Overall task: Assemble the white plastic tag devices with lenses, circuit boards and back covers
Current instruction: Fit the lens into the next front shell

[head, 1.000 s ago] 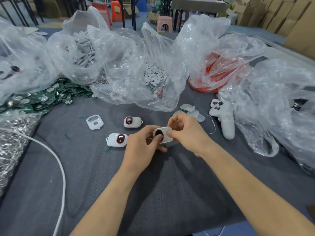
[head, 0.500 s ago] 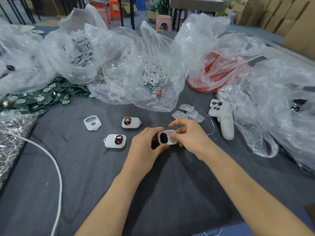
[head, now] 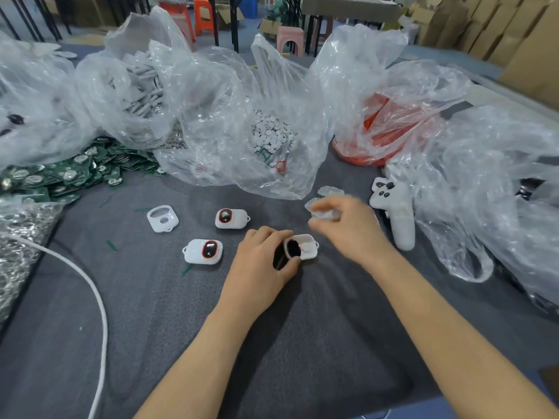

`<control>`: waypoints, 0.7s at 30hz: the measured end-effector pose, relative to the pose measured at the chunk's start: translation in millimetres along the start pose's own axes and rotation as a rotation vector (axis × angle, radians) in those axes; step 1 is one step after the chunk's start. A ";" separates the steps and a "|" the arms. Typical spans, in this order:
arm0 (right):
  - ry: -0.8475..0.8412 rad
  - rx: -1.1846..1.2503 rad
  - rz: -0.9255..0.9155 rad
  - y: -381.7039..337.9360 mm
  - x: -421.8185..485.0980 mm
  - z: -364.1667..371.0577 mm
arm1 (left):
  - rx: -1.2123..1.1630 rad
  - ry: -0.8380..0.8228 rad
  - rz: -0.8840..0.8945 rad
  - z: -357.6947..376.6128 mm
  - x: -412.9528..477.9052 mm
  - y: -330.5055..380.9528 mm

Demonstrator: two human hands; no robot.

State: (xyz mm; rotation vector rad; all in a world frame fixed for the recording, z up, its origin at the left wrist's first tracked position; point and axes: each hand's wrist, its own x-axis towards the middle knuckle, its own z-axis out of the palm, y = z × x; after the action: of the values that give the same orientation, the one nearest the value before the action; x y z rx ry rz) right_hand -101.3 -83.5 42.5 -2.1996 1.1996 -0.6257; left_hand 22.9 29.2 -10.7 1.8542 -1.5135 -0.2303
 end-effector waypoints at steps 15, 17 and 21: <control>0.168 -0.469 -0.136 29.4 57.6 -4.6 | -0.190 0.137 -0.035 -3.0 -1.9 -1.1; 0.244 -0.229 -0.173 18.3 41.4 -10.7 | -0.288 0.183 -0.075 -4.3 -2.1 -0.7; 0.181 0.028 -0.367 -3.6 -10.9 -3.9 | -0.547 0.201 -0.113 -9.3 -2.3 3.0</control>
State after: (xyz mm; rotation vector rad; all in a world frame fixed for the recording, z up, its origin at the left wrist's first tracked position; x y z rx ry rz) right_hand -106.9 -73.6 46.2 -2.3999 0.8652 -1.0014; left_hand 25.0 35.0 -2.8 1.4708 -1.0745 -0.4479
